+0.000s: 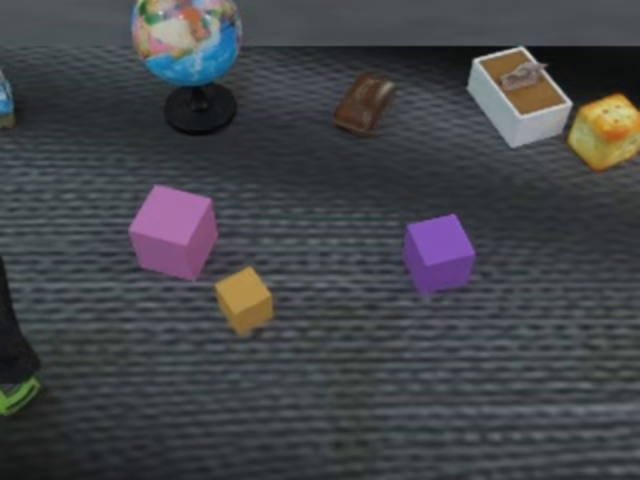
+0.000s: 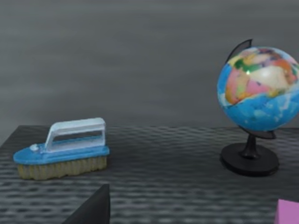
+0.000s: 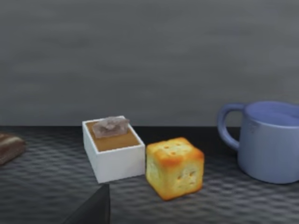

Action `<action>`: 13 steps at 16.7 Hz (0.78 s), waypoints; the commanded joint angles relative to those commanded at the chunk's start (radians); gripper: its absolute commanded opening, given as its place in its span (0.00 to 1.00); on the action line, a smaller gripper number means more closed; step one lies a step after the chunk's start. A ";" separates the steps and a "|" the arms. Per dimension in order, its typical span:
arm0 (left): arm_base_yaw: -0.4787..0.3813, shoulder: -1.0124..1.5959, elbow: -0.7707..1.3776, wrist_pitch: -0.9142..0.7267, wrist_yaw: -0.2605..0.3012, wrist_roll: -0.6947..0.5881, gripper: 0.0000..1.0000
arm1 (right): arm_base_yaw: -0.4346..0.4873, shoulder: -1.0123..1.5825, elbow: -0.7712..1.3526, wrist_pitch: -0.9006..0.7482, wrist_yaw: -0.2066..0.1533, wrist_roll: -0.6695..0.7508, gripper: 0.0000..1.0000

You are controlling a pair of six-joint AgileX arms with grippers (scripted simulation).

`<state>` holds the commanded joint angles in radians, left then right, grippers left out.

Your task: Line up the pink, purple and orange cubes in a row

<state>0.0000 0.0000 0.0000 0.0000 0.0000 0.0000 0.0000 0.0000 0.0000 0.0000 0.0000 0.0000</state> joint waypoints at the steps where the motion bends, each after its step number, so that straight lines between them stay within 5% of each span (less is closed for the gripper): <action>1: 0.000 0.000 0.000 0.000 0.000 0.000 1.00 | 0.000 0.000 0.000 0.000 0.000 0.000 1.00; 7: -0.051 0.157 0.152 -0.100 0.003 0.045 1.00 | 0.000 0.000 0.000 0.000 0.000 0.000 1.00; 13: -0.180 0.686 0.561 -0.379 0.001 0.171 1.00 | 0.000 0.000 0.000 0.000 0.000 0.000 1.00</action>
<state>-0.1797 0.6860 0.5605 -0.3791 0.0008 0.1712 0.0000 0.0000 0.0000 0.0000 0.0000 0.0000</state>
